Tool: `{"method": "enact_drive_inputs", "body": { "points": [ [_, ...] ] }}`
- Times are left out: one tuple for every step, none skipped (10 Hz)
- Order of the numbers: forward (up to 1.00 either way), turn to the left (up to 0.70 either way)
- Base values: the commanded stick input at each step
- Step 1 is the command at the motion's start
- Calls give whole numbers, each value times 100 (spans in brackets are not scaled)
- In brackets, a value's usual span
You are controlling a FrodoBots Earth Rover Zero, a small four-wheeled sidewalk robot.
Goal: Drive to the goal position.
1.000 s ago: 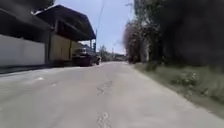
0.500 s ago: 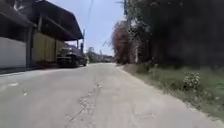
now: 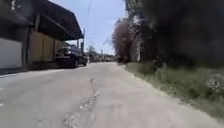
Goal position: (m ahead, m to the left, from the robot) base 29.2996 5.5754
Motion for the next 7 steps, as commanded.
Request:
{"method": "enact_drive_inputs", "body": {
  "points": [
    [100,0],
    [100,0],
    [100,0],
    [100,0],
    [100,0],
    [100,0],
    [100,0]
  ]
}}
